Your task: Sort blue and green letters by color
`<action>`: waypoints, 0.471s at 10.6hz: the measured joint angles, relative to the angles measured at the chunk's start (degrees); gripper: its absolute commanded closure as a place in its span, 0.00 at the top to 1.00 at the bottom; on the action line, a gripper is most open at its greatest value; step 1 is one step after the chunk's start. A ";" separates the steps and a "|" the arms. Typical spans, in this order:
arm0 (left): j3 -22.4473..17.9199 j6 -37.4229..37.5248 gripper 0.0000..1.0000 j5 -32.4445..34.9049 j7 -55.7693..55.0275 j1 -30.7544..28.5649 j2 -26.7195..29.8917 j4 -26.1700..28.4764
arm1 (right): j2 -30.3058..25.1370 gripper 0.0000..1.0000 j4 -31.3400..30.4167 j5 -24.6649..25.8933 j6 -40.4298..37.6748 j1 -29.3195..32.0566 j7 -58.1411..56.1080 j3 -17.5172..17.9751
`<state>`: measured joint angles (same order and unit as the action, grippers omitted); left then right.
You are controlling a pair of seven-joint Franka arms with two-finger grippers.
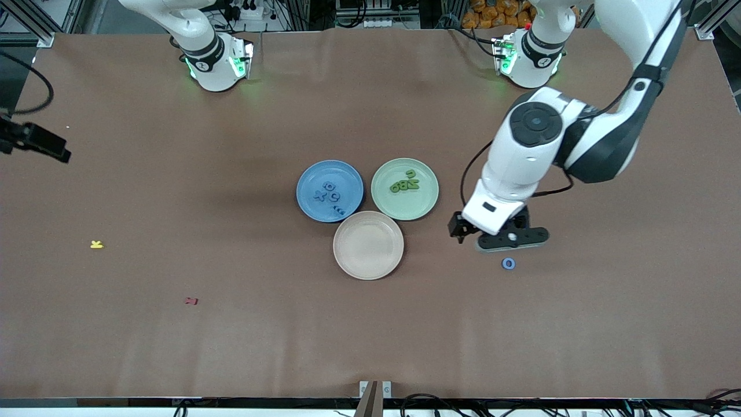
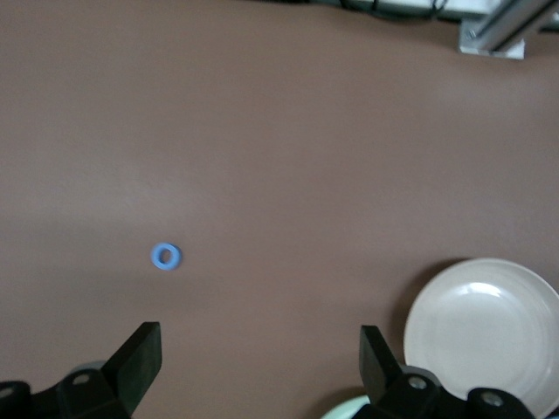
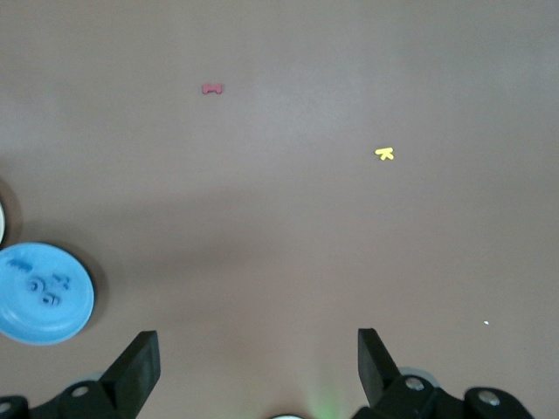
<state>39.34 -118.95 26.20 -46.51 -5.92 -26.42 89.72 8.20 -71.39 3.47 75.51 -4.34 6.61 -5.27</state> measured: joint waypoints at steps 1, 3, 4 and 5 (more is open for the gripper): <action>-0.05 0.00 1.00 -0.07 1.94 -1.48 1.21 -0.13 | -1.35 1.00 0.25 -0.22 -1.29 -0.01 -0.94 -0.35; -3.65 0.06 1.00 -6.87 9.70 -2.35 4.62 -0.34 | -3.44 1.00 -0.37 -3.94 -1.61 0.09 -1.66 -2.32; -7.00 0.53 1.00 -11.39 15.65 -2.00 6.70 -0.33 | -3.66 1.00 -2.12 -4.95 0.74 0.11 -1.96 -3.18; -10.51 2.32 1.00 -14.91 21.62 -1.57 8.76 -0.33 | -3.59 1.00 -4.76 -5.04 3.79 0.07 -2.19 -3.45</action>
<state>28.83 -116.63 11.29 -24.89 -7.49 -17.65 89.39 4.60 -76.15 -1.57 79.29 -4.27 4.42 -8.72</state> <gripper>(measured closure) 0.000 0.000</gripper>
